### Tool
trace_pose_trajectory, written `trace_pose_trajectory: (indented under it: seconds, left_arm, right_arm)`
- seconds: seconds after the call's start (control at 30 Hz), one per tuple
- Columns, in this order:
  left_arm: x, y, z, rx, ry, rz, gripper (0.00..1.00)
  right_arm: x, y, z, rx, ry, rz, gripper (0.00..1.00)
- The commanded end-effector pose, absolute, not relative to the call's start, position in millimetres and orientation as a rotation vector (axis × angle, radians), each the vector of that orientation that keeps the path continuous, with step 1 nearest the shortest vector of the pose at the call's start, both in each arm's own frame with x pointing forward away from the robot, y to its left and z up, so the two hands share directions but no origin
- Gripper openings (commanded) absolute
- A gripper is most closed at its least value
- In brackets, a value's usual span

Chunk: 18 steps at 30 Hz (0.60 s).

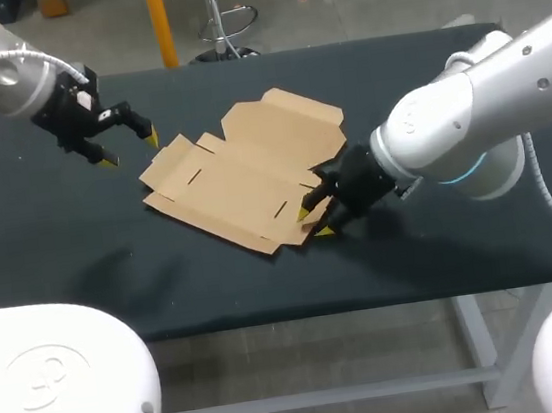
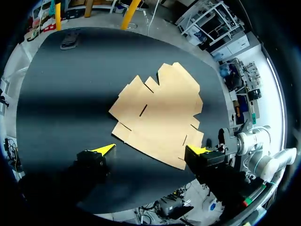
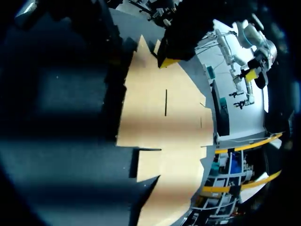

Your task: Assemble the packaging by folding the flat box into shape, placing the metal phone stand inside, and closing the box properly

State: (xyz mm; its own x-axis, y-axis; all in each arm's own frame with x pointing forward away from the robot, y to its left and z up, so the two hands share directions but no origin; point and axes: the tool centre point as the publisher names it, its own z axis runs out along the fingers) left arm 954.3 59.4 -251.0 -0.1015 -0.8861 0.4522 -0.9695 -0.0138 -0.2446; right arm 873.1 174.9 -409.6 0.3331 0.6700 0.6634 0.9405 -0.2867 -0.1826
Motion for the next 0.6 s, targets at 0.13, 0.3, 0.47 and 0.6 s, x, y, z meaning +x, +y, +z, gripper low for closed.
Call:
trace_pose_trajectory:
  seconds: [0.13, 0.3, 0.47, 0.6]
  left_arm:
    - [954, 59, -249, 1.992, -2.085, 0.749, 1.0]
    - [954, 59, -249, 1.992, -2.085, 0.749, 1.0]
    - [954, 59, -249, 1.992, -2.085, 0.749, 1.0]
    - [954, 59, -249, 1.992, -2.085, 0.749, 1.0]
  right_arm:
    - [879, 179, -420, -2.047, -1.385, -0.698, 0.05]
    - [880, 181, -417, -2.022, -1.39, -0.735, 0.0]
    - [876, 175, -410, -1.904, -1.398, -0.76, 0.0]
    - [873, 165, -404, -1.852, -1.42, -0.738, 0.0]
